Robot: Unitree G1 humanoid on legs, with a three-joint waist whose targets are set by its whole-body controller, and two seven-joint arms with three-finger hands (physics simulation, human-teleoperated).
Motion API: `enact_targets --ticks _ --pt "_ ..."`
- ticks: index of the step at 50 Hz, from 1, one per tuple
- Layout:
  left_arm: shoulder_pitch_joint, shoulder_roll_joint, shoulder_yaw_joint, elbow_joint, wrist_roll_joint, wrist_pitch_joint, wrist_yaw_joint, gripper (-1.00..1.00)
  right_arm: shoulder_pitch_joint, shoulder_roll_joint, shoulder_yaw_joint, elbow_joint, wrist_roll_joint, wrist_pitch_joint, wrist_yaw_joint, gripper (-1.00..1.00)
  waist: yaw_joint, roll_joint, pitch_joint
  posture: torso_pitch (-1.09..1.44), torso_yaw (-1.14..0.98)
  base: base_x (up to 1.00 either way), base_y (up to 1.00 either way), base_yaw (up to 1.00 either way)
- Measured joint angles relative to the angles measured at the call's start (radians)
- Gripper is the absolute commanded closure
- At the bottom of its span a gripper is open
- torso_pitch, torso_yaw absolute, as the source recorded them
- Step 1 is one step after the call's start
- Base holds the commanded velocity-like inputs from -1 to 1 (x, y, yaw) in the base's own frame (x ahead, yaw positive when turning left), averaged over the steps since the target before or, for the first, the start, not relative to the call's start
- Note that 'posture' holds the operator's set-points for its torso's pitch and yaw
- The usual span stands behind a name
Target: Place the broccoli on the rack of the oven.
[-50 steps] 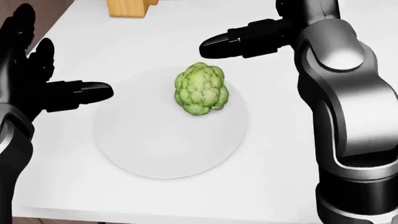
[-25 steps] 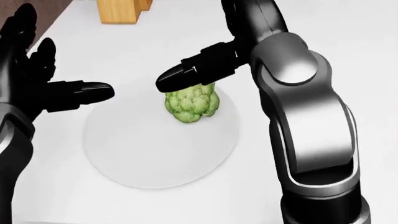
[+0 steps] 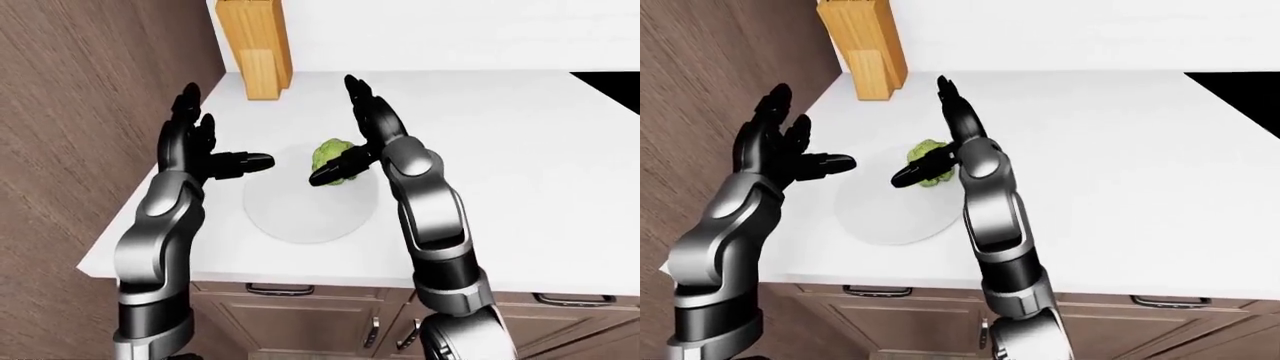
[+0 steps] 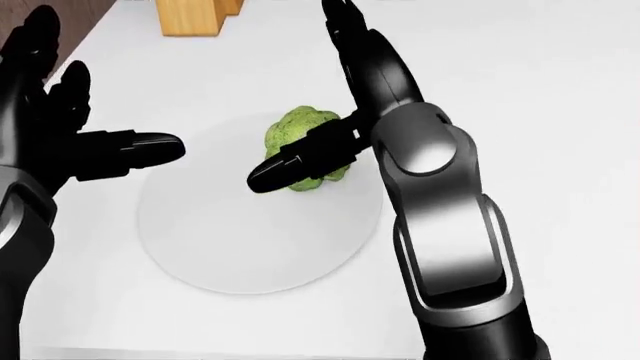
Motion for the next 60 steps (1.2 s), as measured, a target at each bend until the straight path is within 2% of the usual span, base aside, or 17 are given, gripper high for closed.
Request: enact_targets --ticks 15,26,60 --pt "0.0 0.001 0.002 0.015 0.0 -0.009 -0.002 -1.0 0.004 0.009 0.006 0.034 -0.031 -0.007 0.03 -1.0 0.002 0.0 -0.002 0.0 0.0 0.0 0.0 0.0" --pt "-0.003 0.002 0.001 0.012 0.0 -0.011 -0.003 -1.0 -0.011 0.005 -0.01 0.129 -0.029 -0.054 0.018 -1.0 0.001 0.001 -0.004 0.0 0.0 0.0 0.0 0.0" --pt "-0.004 0.004 0.004 -0.002 -0.008 0.003 0.002 -1.0 -0.023 0.004 -0.008 0.228 -0.025 -0.125 -0.003 -0.97 0.001 -0.001 -0.006 0.0 0.0 0.0 0.0 0.0"
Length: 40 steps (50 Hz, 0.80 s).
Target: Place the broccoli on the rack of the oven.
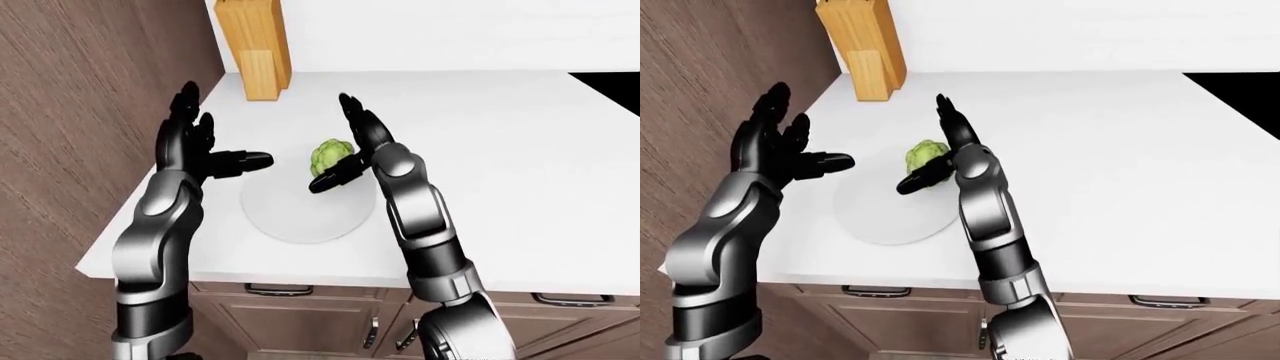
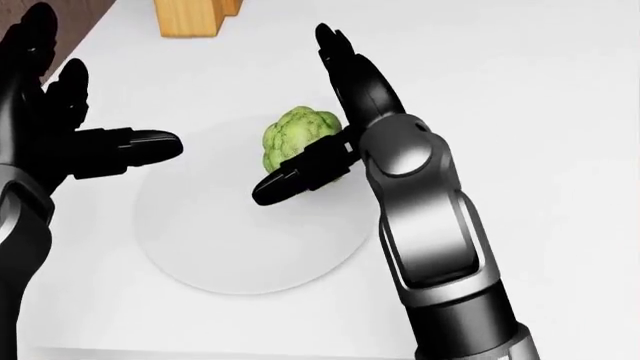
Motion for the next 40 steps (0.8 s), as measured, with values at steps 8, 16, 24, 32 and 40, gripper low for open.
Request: enact_targets --ticks 8,16,24,32,40 --pt "-0.002 0.002 0.002 0.005 -0.003 -0.002 0.002 -1.0 -0.009 -0.004 -0.003 0.025 -0.008 -0.01 -0.001 -0.91 -0.001 0.001 0.001 0.0 0.0 0.0 0.0 0.0" --pt "-0.003 0.003 0.002 0.004 -0.005 -0.002 0.003 -1.0 -0.004 0.002 -0.001 0.037 -0.012 -0.026 -0.004 -0.87 0.0 0.001 0.0 0.0 0.0 0.0 0.0 0.0" --pt "-0.002 0.003 0.001 -0.006 -0.006 0.004 0.005 -1.0 0.009 0.01 0.007 0.047 -0.022 -0.037 -0.003 -0.83 0.0 0.002 0.0 0.0 0.0 0.0 0.0 0.0" --pt "-0.004 0.004 0.002 -0.007 -0.006 0.008 0.006 -1.0 0.008 0.01 0.006 0.076 -0.036 -0.058 -0.001 -0.83 -0.001 0.002 0.001 0.0 0.0 0.0 0.0 0.0" --pt "-0.003 0.003 0.001 -0.003 -0.007 0.003 0.005 -1.0 0.003 0.015 0.005 0.073 -0.04 -0.061 0.0 -0.8 0.0 0.002 -0.001 0.0 0.0 0.0 0.0 0.0"
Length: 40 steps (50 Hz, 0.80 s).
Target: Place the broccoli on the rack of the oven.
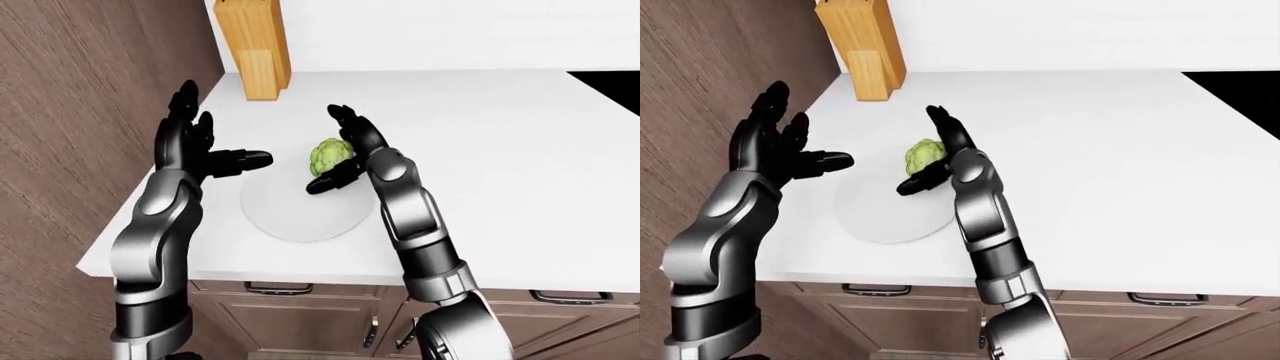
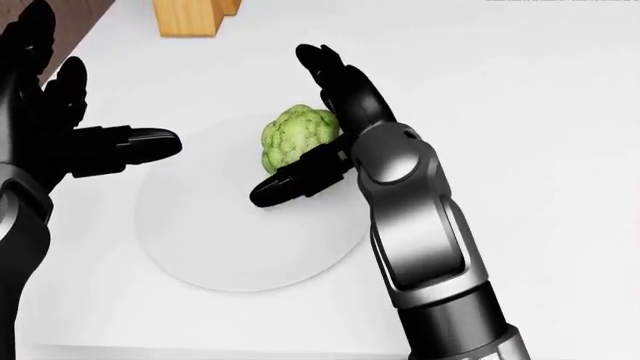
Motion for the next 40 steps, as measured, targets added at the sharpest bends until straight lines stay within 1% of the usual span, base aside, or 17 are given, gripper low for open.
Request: enact_targets --ticks 7,15,17,25,33,39,40 --pt "0.002 0.001 0.001 0.001 0.0 -0.002 -0.001 -1.0 -0.005 0.001 0.002 0.026 0.0 -0.018 -0.007 -0.77 0.0 0.0 -0.001 0.0 0.0 0.0 0.0 0.0" --pt "0.003 0.002 0.004 -0.003 -0.004 -0.001 0.0 -1.0 -0.006 0.001 0.007 0.02 -0.015 -0.014 -0.002 -0.69 0.0 0.0 0.0 0.0 0.0 0.0 0.0 0.0" --pt "0.003 0.002 0.004 -0.008 -0.005 0.004 0.002 -1.0 -0.006 0.002 0.008 0.019 -0.02 -0.015 -0.001 -0.63 0.0 0.0 0.0 0.0 0.0 0.0 0.0 0.0" --pt "0.002 0.004 0.003 -0.001 -0.006 0.0 0.001 -1.0 -0.004 0.006 0.007 0.032 -0.028 -0.033 0.0 -0.64 0.0 0.001 -0.001 0.0 0.0 0.0 0.0 0.0" --pt "0.001 0.004 0.004 0.0 -0.005 -0.001 0.002 -1.0 0.004 0.009 0.01 0.031 -0.04 -0.041 -0.003 -0.58 -0.001 0.001 -0.001 0.0 0.0 0.0 0.0 0.0" --pt "-0.001 0.005 0.004 0.003 -0.006 -0.002 0.001 -1.0 -0.001 0.011 0.009 0.035 -0.046 -0.044 -0.001 -0.51 -0.001 0.001 -0.001 0.0 0.0 0.0 0.0 0.0" --pt "-0.002 0.005 0.004 0.003 -0.006 -0.001 0.001 -1.0 -0.001 0.012 0.01 0.035 -0.047 -0.043 -0.001 -0.44 -0.001 0.001 0.0 0.0 0.0 0.0 0.0 0.0"
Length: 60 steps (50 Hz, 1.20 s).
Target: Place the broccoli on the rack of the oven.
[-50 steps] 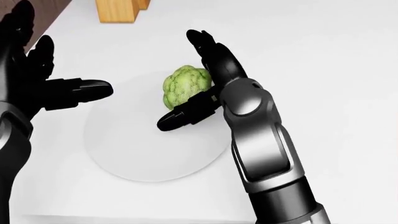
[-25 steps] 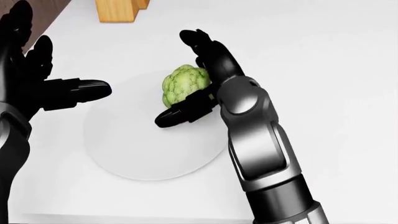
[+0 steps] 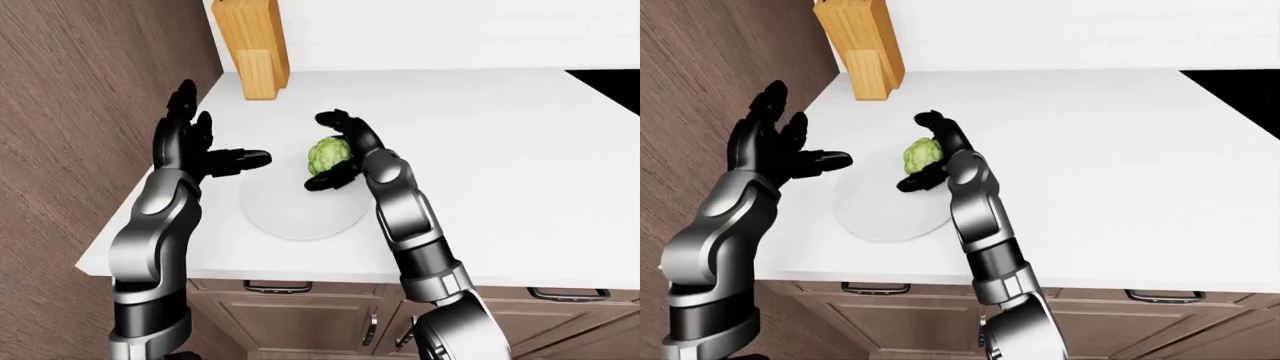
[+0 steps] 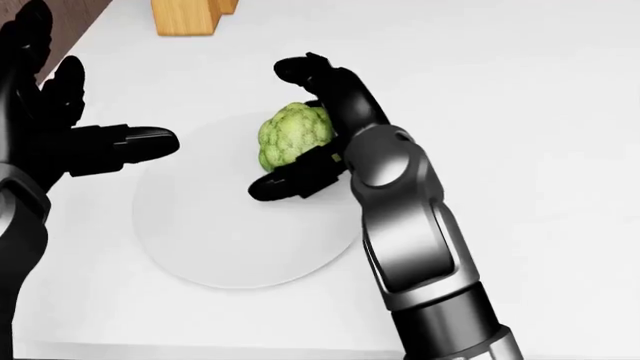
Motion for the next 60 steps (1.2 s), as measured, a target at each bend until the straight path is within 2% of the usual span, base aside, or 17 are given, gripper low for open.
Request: enact_targets --ticks 11,12,14,19,21,23,26,27,28,29,44,51,60 --pt "0.002 0.0 0.001 -0.002 -0.001 0.0 0.003 -1.0 -0.005 0.002 0.0 -0.011 -0.023 0.002 -0.007 -0.36 0.0 0.0 -0.001 0.0 0.0 0.0 0.0 0.0" --pt "0.002 -0.001 0.0 -0.002 -0.001 0.001 0.003 -1.0 -0.007 0.002 0.0 -0.011 -0.024 0.004 -0.004 -0.22 -0.001 0.0 -0.001 0.0 0.0 0.0 0.0 0.0" --pt "0.002 -0.001 0.0 -0.004 -0.001 0.002 0.003 -1.0 -0.011 0.004 0.0 -0.006 -0.024 0.004 -0.002 -0.14 -0.001 0.0 -0.001 0.0 0.0 0.0 0.0 0.0" --pt "0.001 0.0 0.0 -0.004 -0.003 0.0 0.003 -1.0 -0.035 -0.001 -0.005 -0.003 -0.031 0.005 -0.004 -0.18 -0.001 0.001 0.0 0.0 0.0 0.0 0.0 0.0" --pt "0.001 0.0 0.001 -0.002 -0.003 0.0 0.002 -1.0 -0.044 -0.002 -0.003 0.002 -0.031 0.009 0.0 -0.13 -0.002 0.001 0.0 0.0 0.0 0.0 0.0 0.0" --pt "0.0 0.001 0.001 0.001 -0.004 -0.002 0.002 -1.0 -0.058 -0.006 0.001 0.02 -0.033 0.006 0.003 0.18 -0.002 0.001 0.001 0.0 0.0 0.0 0.0 0.0" --pt "-0.003 0.001 0.001 0.0 -0.006 -0.001 0.003 -1.0 -0.082 -0.015 -0.007 0.059 -0.035 -0.009 -0.004 0.41 -0.001 0.001 0.003 0.0 0.0 0.0 0.0 0.0" --pt "-0.003 0.002 0.002 0.001 -0.007 -0.002 0.004 -1.0 -0.088 -0.018 -0.009 0.066 -0.038 -0.013 -0.008 0.73 -0.001 0.001 0.004 0.0 0.0 0.0 0.0 0.0" --pt "-0.003 0.003 0.003 0.0 -0.007 -0.001 0.004 -1.0 -0.093 -0.021 -0.011 0.07 -0.042 -0.016 -0.013 0.95 -0.001 0.001 0.005 0.0 0.0 0.0 0.0 0.0" --pt "-0.002 0.004 0.004 -0.002 -0.008 0.0 0.005 -1.0 -0.099 -0.021 -0.014 0.072 -0.045 -0.018 -0.018 1.0 -0.002 0.001 0.006 0.0 0.0 0.0 0.0 0.0" --pt "0.013 0.006 0.005 -0.016 -0.006 0.001 0.003 -1.0 -0.159 -0.046 -0.05 0.075 -0.03 -0.096 -0.101 1.0 -0.002 0.0 0.008 0.0 0.0 0.0 0.0 0.0" --pt "0.0 0.02 0.008 -0.017 -0.001 0.014 -0.008 -1.0 -0.148 -0.052 -0.06 -0.045 0.054 0.041 -0.1 1.0 0.002 -0.004 0.014 0.0 0.0 0.0 0.0 0.0" --pt "-0.041 0.042 0.013 0.012 0.015 0.025 -0.018 -1.0 -0.15 -0.105 -0.072 -0.169 0.097 0.16 -0.097 0.96 0.005 -0.006 0.014 0.0 0.0 0.0 0.0 0.0"
